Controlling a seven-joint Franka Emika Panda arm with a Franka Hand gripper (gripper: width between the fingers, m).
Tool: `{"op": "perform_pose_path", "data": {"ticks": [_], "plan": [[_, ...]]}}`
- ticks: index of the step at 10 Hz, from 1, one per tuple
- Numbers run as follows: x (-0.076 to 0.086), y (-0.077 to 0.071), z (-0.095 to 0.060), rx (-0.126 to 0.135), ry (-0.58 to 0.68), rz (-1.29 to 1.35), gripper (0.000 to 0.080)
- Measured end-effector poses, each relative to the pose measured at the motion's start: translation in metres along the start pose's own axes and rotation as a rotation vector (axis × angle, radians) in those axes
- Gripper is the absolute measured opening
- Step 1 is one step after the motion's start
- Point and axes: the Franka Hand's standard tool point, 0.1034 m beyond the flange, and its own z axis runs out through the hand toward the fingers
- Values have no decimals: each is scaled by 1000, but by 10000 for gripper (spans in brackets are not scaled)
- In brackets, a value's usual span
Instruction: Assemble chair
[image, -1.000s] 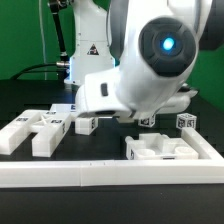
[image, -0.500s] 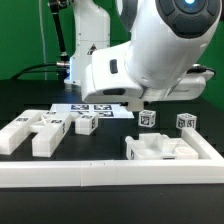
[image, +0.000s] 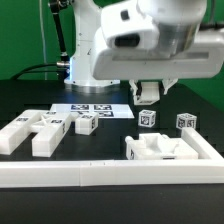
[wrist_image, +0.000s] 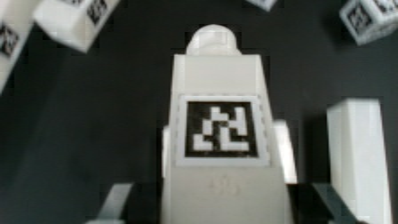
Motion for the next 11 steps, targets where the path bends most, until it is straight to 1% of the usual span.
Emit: {"op": "perform_pose_path", "data": {"ticks": [2,3,4,5,7,9,10,11], "plan": [[0,2,0,0,118,3,291],[9,2,-3,-2,203,3,291],[11,2,-5,-4,297,3,291],[13,-7,-10,-5,390,3,291],[22,-20,-31,-6,543,-12,291],[25,-17,-24,-11,702,-13,291],[27,-16,-26,-12,761,-14,291],[29,-18,-30,-12,846,-16,291]]}}
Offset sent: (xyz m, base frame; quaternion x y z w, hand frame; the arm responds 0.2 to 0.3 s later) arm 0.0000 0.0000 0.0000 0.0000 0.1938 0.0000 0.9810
